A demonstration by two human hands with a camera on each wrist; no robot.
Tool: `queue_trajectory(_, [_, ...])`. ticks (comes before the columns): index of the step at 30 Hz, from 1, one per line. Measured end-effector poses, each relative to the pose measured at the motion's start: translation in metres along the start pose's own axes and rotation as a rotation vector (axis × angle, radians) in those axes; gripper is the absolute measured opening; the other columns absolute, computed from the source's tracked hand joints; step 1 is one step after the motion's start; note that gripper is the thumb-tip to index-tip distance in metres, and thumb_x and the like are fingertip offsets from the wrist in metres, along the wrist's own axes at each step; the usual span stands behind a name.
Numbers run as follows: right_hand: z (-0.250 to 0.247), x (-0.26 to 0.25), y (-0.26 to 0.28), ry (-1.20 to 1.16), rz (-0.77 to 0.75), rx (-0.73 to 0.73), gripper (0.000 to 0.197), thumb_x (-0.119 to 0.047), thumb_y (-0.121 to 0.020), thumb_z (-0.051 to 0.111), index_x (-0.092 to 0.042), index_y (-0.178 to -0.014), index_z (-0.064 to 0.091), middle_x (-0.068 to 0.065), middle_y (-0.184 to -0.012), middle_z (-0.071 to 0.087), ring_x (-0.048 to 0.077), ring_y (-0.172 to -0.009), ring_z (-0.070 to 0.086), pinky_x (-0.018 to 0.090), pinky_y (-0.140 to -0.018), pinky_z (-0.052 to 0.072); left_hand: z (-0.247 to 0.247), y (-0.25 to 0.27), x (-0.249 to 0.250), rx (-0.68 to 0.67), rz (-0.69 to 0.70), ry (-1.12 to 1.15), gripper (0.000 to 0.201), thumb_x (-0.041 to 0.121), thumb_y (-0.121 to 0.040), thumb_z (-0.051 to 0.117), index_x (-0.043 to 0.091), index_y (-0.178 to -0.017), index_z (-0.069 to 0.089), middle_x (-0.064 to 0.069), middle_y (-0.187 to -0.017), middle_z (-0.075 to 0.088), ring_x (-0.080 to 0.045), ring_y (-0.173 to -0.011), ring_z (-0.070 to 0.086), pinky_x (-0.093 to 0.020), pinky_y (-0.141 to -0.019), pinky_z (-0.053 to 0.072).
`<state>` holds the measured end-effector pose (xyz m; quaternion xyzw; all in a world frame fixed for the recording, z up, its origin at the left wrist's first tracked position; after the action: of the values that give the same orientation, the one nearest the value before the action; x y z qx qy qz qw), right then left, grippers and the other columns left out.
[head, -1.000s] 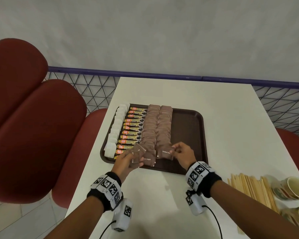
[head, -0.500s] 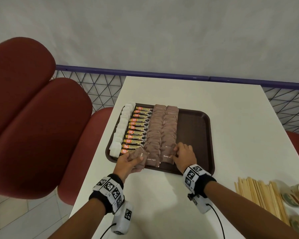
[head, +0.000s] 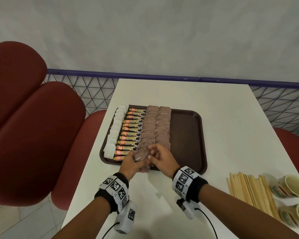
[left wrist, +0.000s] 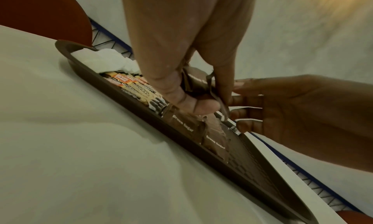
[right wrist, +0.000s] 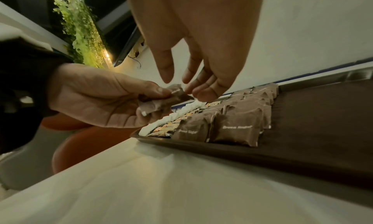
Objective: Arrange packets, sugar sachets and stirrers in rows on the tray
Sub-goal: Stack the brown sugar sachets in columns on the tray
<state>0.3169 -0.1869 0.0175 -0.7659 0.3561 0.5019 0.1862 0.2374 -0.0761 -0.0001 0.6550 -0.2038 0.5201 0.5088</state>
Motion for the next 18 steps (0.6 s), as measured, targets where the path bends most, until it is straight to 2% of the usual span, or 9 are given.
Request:
queue_trajectory(2, [0.000,0.001,-0.001,0.015,0.009,-0.007,0.032,-0.007,-0.085,0.060,-0.011,-0.116,0.055,-0.004,-0.093,0.050,0.000,-0.074,0.045,0.008,-0.067,0.039,0.002,0.000,-0.001,-0.013,-0.008,-0.004,0.035,-0.005,-0.075,0.071,0.005,-0.098,0.048,-0.016,-0.081,0.063,-0.016,-0.046,0.063,-0.028,-0.050,0.056])
queue_trajectory(4, [0.000,0.003,-0.001,-0.032,0.033,-0.050,0.032,-0.005,-0.086,0.059,-0.009,-0.117,0.055,-0.006,-0.085,0.051,0.000,-0.072,0.048,0.008,-0.068,0.041,0.002,0.000,-0.001,-0.016,-0.007,-0.018,0.038,-0.006,-0.074,0.072,0.004,-0.101,0.048,-0.016,-0.083,0.063,-0.018,-0.049,0.063,-0.029,-0.050,0.056])
queue_trajectory(7, [-0.001,0.006,0.000,-0.043,0.075,-0.077,0.029,-0.006,-0.085,0.061,-0.007,-0.114,0.057,-0.006,-0.078,0.050,0.007,-0.070,0.049,0.010,-0.068,0.042,0.001,0.001,-0.003,-0.023,-0.013,-0.040,0.045,-0.005,-0.073,0.073,-0.001,-0.110,0.047,-0.018,-0.093,0.062,-0.023,-0.063,0.063,-0.031,-0.053,0.056])
queue_trajectory(10, [-0.002,0.007,0.000,-0.040,0.106,-0.077,0.029,-0.007,-0.084,0.063,-0.007,-0.113,0.058,-0.002,-0.083,0.051,0.011,-0.075,0.047,0.013,-0.070,0.042,0.001,0.000,-0.006,-0.026,-0.015,-0.054,0.048,0.000,-0.072,0.076,0.001,-0.111,0.048,-0.022,-0.102,0.062,-0.028,-0.077,0.063,-0.036,-0.059,0.057])
queue_trajectory(13, [-0.002,0.008,-0.003,0.012,0.109,-0.075,0.023,-0.008,-0.084,0.063,-0.006,-0.107,0.061,0.003,-0.088,0.060,0.012,-0.077,0.053,0.019,-0.074,0.046,0.001,-0.002,-0.006,-0.031,-0.006,-0.055,0.042,0.006,-0.079,0.072,-0.001,-0.114,0.051,-0.022,-0.101,0.065,-0.027,-0.075,0.066,-0.033,-0.059,0.056])
queue_trajectory(16, [-0.007,0.008,-0.005,0.053,0.100,-0.027,0.014,-0.006,-0.083,0.063,-0.002,-0.097,0.065,0.003,-0.084,0.062,-0.003,-0.061,0.054,0.004,-0.062,0.042,-0.003,-0.004,-0.003,-0.024,-0.012,-0.034,0.027,0.009,-0.089,0.059,0.000,-0.115,0.056,-0.021,-0.103,0.066,-0.026,-0.079,0.066,-0.032,-0.066,0.058])
queue_trajectory(18, [-0.011,0.009,-0.007,0.054,0.101,0.024,0.012,-0.004,-0.082,0.064,0.000,-0.093,0.066,0.003,-0.081,0.062,-0.005,-0.058,0.055,0.001,-0.058,0.040,-0.005,-0.005,0.000,-0.007,-0.009,-0.024,0.022,0.009,-0.093,0.053,0.000,-0.113,0.058,-0.016,-0.101,0.066,-0.021,-0.081,0.066,-0.029,-0.068,0.057])
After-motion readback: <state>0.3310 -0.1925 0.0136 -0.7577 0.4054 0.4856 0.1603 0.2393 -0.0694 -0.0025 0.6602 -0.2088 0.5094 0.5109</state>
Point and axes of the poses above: each hand's wrist, its own y-axis away from the middle knuckle, its own z-axis out of the palm, x = y × z, the point moved 4 cm from there along -y, towards the middle knuckle
